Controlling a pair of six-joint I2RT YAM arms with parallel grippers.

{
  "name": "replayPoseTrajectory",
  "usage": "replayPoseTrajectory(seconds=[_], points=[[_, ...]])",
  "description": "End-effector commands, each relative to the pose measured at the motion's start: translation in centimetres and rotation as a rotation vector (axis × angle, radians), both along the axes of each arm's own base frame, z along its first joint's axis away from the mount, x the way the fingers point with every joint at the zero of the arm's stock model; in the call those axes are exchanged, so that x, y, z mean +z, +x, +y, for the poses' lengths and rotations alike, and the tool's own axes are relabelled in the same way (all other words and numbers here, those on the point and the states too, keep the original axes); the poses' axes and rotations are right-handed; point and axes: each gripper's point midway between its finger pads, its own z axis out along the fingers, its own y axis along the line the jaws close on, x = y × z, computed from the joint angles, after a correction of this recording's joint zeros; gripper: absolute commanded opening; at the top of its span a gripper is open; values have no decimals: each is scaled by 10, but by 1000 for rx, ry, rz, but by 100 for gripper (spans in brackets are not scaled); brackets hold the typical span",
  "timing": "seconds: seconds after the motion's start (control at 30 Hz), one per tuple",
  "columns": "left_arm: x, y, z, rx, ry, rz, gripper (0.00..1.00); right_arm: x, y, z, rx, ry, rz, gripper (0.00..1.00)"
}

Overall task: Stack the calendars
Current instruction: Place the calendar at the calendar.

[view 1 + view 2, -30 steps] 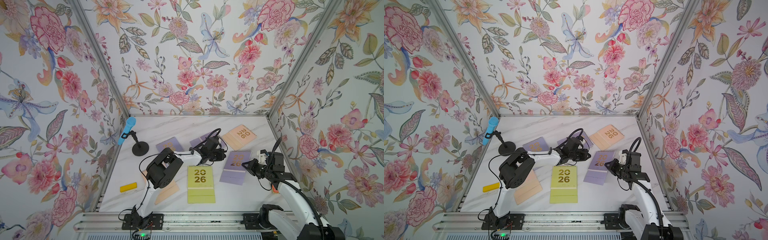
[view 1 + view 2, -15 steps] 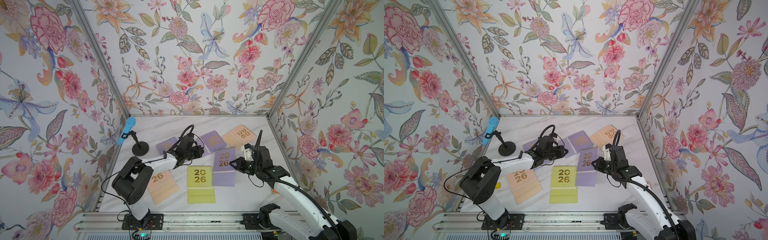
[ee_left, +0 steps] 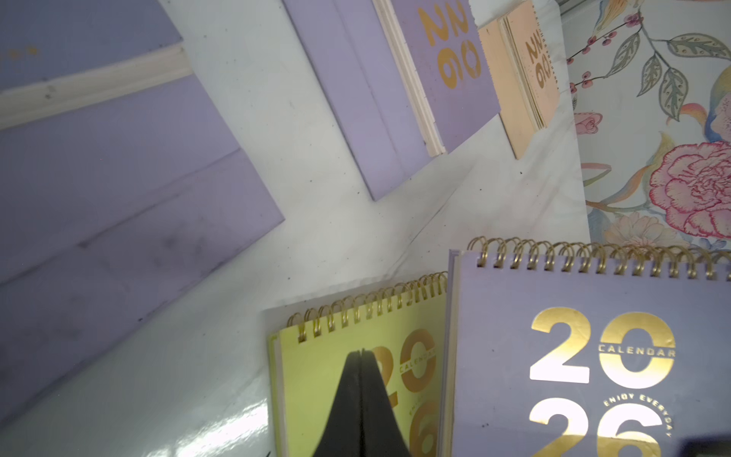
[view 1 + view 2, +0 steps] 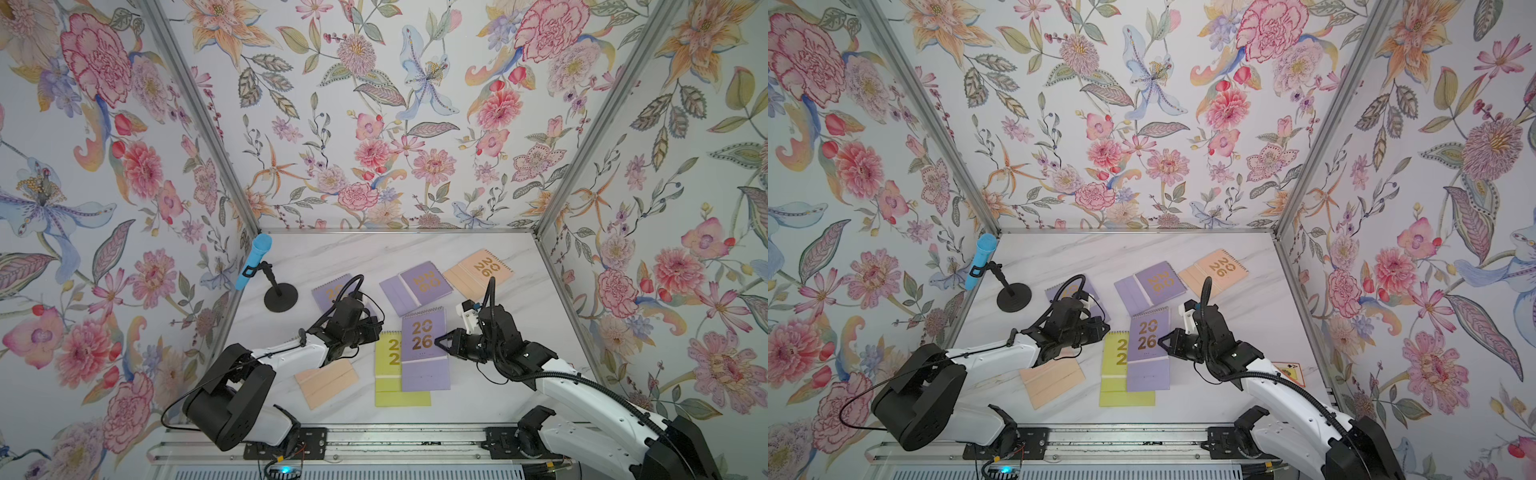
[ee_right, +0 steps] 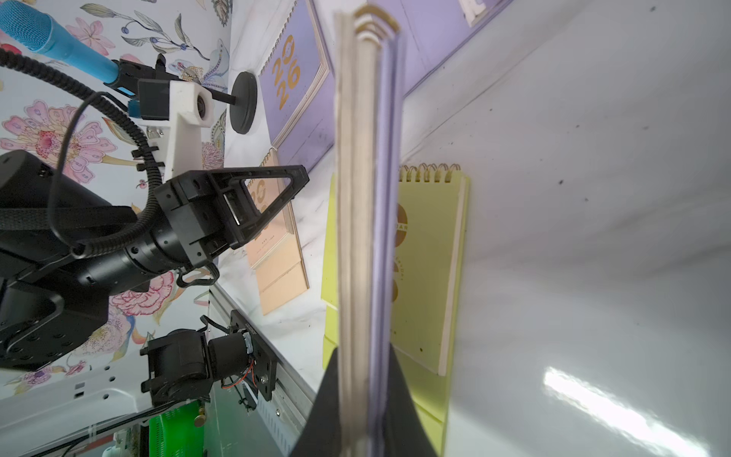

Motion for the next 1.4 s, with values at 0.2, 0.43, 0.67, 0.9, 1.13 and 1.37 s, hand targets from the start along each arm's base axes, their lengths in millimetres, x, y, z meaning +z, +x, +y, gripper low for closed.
replayPoseTrajectory(seconds=[0.2,0.43,0.67,0.9,1.13,1.37], points=[[-27,-25,30,31,70,29,0,8,-13,39,38,187,-19,0],[-35,-33,33,34,60,47,0,5,-12,51,60,243,-13,0],[-39,-35,30,22,50,60,0,1,-10,62,91,272,8,0],[-39,-37,29,24,34,61,0,-7,-9,69,112,281,30,0],[-45,-40,30,30,27,77,0,-16,-8,70,108,271,48,2],[-49,-42,29,33,32,89,0,-34,-9,65,85,242,87,10]])
